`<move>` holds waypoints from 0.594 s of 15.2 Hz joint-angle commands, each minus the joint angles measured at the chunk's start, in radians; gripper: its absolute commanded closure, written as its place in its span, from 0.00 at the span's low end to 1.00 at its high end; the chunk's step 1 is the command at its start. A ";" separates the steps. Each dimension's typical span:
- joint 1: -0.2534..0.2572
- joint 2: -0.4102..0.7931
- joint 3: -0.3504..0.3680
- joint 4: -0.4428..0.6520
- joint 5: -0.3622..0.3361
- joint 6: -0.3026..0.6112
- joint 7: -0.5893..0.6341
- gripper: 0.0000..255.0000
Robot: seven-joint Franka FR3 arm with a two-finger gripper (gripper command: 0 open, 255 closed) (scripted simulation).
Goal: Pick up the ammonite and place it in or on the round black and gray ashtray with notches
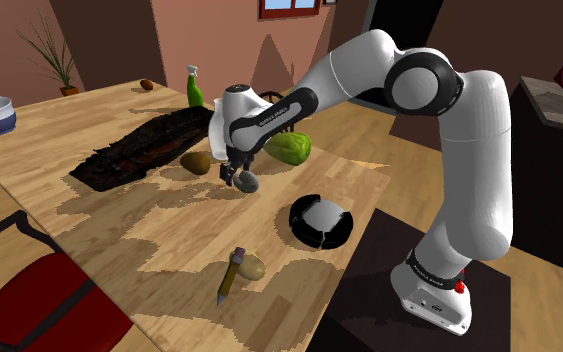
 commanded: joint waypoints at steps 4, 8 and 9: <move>0.001 0.016 -0.002 0.003 -0.002 0.014 0.002 0.00; 0.001 0.016 -0.002 0.003 -0.002 0.014 0.002 0.00; 0.001 0.016 -0.002 0.003 -0.002 0.014 0.002 1.00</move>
